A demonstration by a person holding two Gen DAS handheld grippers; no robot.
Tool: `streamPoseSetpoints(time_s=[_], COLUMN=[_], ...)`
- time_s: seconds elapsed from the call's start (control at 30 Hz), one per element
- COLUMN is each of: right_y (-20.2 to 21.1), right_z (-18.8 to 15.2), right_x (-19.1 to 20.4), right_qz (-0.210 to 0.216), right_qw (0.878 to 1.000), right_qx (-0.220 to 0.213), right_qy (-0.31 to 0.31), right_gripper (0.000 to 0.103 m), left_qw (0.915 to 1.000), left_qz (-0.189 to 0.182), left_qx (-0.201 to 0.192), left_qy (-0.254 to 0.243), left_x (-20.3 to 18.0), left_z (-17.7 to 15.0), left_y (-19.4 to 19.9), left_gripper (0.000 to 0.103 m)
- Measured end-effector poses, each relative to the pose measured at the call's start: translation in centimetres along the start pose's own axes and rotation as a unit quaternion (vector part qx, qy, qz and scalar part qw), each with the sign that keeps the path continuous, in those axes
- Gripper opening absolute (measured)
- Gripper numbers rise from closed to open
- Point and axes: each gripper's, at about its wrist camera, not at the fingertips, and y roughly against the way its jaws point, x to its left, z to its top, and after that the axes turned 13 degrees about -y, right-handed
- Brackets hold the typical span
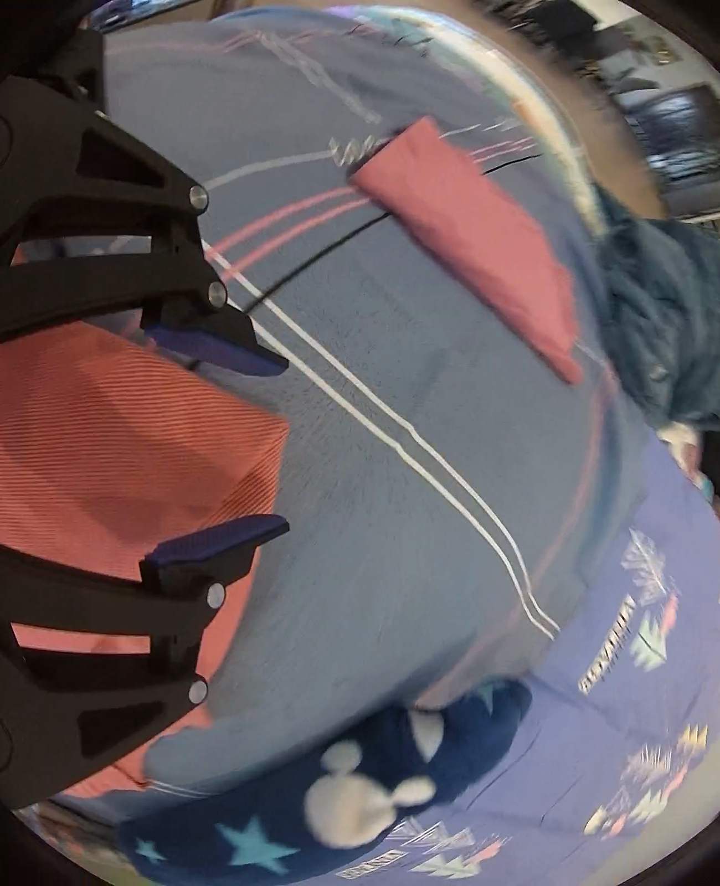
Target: Fold small clothes
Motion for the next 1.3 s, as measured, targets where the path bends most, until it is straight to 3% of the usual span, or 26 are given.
streamPoseSetpoints(time_s=[0.03,0.07,0.1,0.2,0.3,0.43,0.57,0.67,0.73,0.8,0.9,0.93,0.97,1.0,1.03,1.07,1.13,1.17,1.2,1.23,1.3], right_y=[-0.6,-1.0,-1.1,-0.8,-1.8,-1.8,4.1,9.5,11.7,13.2,12.6,11.9,10.6,9.9,10.3,11.0,12.6,13.6,14.2,14.5,14.4], right_z=[0.1,0.3,0.6,1.6,2.4,2.2,-1.3,-7.8,-12.5,-18.0,-23.9,-25.1,-26.3,-27.5,-28.4,-29.2,-30.3,-30.9,-31.5,-31.8,-32.1], right_x=[0.1,0.1,0.0,-0.9,-1.6,-2.6,-7.1,-11.7,-14.5,-18.0,-21.9,-22.9,-23.8,-24.6,-25.1,-25.5,-25.8,-25.8,-26.0,-26.1,-26.6], right_qz=[-0.01,-0.02,-0.021,-0.01,0.033,0.036,0.073,0.078,0.072,0.079,0.102,0.077,0.029,0.025,0.047,0.058,0.074,0.072,0.058,0.052,0.08], right_qw=[1.0,1.0,1.0,0.999,0.996,0.994,0.981,0.974,0.971,0.962,0.941,0.939,0.939,0.934,0.927,0.919,0.914,0.913,0.914,0.914,0.91], right_qx=[0.004,0.008,0.0,-0.031,-0.037,-0.042,-0.103,-0.141,-0.15,-0.145,-0.125,-0.112,-0.087,-0.086,-0.105,-0.11,-0.127,-0.147,-0.158,-0.16,-0.157], right_qy=[0.006,0.005,-0.008,-0.041,-0.068,-0.09,-0.146,-0.158,-0.173,-0.217,-0.297,-0.315,-0.332,-0.345,-0.357,-0.374,-0.378,-0.373,-0.37,-0.369,-0.376], right_gripper=[0.011,0.004,0.004,0.003,0.0,0.0,0.003,0.003,0.003,0.009,0.009,0.01,0.004,0.002,0.002,0.006,0.016,0.031,0.037,0.039,0.039], left_qw=[1.0,1.0,1.0,0.9982,0.997,0.9967,0.997,0.9975,0.9981,0.9986,0.9993,0.999,0.9973,0.9943,0.9867,0.9836,0.9813,0.9822,0.9834,0.984,0.984], left_qz=[-0.001,0.0,0.0,0.055,0.059,0.071,0.045,0.037,0.042,0.016,0.002,0.009,0.04,0.07,0.114,0.129,0.14,0.136,0.13,0.127,0.127], left_qx=[0.001,0.0,0.001,0.023,0.038,0.035,0.01,-0.012,-0.035,-0.051,-0.024,-0.012,0.012,0.036,0.077,0.081,0.07,0.071,0.071,0.072,0.065], left_qy=[0.0,-0.001,0.002,0.006,0.034,0.019,0.062,0.06,0.029,0.001,-0.029,-0.041,-0.061,-0.071,-0.086,-0.096,-0.112,-0.109,-0.104,-0.102,-0.107], left_x=[-0.1,-0.1,-0.1,0.1,0.7,0.3,2.0,2.0,0.8,-0.9,-3.1,-3.5,-4.0,-4.2,-4.2,-4.3,-5.1,-5.3,-5.4,-5.6,-6.2], left_z=[0.0,0.1,0.3,-0.2,-1.2,-1.3,-1.9,-1.8,-1.2,0.2,2.2,2.4,2.6,2.5,2.1,1.9,2.1,2.1,2.1,2.1,2.2], left_y=[-0.1,-0.2,-0.3,-0.3,-0.3,-0.1,1.3,2.8,4.2,4.9,3.1,2.1,0.1,-1.3,-3.6,-4.3,-3.5,-3.2,-3.0,-2.9,-2.6], left_gripper=[0.037,0.027,0.003,0.003,0.003,0.005,0.022,0.021,0.021,0.021,0.021,0.021,0.021,0.021,0.021,0.021,0.023,0.024,0.024,0.024,0.025])
